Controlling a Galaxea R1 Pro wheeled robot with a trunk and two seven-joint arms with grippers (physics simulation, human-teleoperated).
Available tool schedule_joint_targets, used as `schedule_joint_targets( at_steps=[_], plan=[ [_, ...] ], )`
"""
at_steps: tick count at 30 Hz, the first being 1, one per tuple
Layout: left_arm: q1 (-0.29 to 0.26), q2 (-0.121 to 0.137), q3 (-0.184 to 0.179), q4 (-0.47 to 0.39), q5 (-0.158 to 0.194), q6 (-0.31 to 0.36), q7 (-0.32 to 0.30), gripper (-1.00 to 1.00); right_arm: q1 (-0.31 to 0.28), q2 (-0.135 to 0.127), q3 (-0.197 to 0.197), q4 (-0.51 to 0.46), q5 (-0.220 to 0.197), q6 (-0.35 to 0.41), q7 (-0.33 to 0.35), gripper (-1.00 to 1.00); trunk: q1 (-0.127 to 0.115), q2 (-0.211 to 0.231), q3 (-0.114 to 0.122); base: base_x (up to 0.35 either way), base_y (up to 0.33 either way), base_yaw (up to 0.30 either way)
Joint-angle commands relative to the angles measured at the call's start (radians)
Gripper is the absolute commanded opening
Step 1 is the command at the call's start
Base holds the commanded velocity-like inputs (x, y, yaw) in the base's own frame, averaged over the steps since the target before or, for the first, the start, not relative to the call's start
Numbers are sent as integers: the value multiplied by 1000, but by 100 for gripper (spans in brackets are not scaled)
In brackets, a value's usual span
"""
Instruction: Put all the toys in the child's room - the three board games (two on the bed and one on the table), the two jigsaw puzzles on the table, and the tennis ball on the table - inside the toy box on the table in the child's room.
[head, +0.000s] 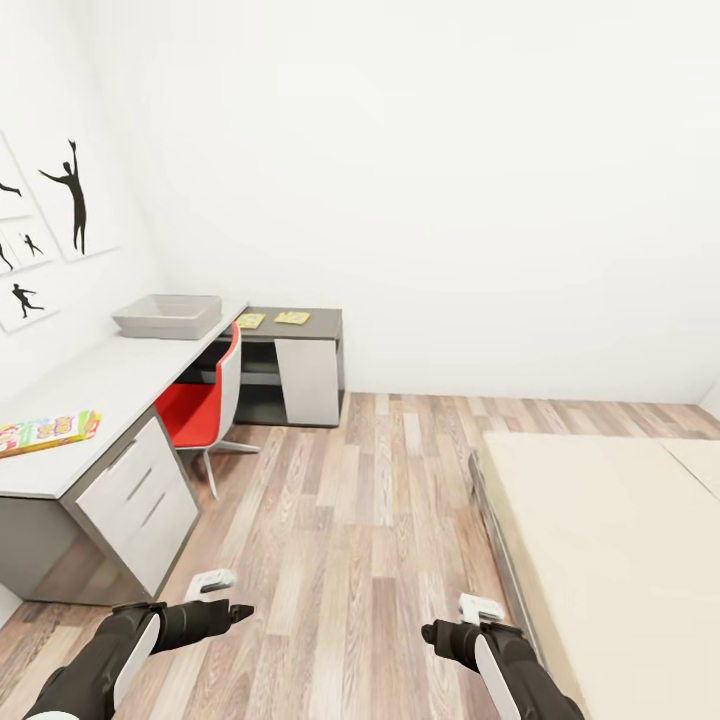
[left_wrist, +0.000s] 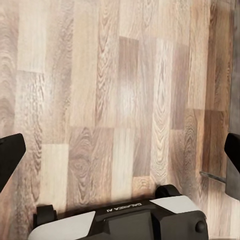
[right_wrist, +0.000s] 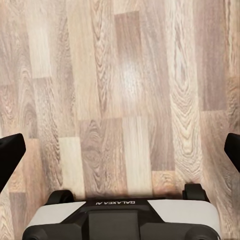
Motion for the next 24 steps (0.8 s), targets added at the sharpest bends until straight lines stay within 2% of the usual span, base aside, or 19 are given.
schedule_joint_targets(
  at_steps=[1, 7, 18, 24],
  plan=[
    [-1, 0, 1, -1, 9, 9, 1, 100, -1, 1, -3, -1, -7, 5, -2, 100, 0, -2, -2, -80, 0, -194],
    [0, -1, 0, -1, 9, 9, 1, 100, -1, 1, -3, -1, -7, 5, -2, 100, 0, -2, 0, -80, 0, -122],
    [-1, -1, -1, -1, 10, 8, 1, 100, -1, 1, -3, -1, -7, 5, -2, 100, 0, -2, 0, -44, 0, -30],
    [0, -1, -2, -1, 9, 8, 1, 100, -1, 1, -3, -1, -7, 5, -2, 100, 0, -2, 1, -6, 0, -160]
  ],
)
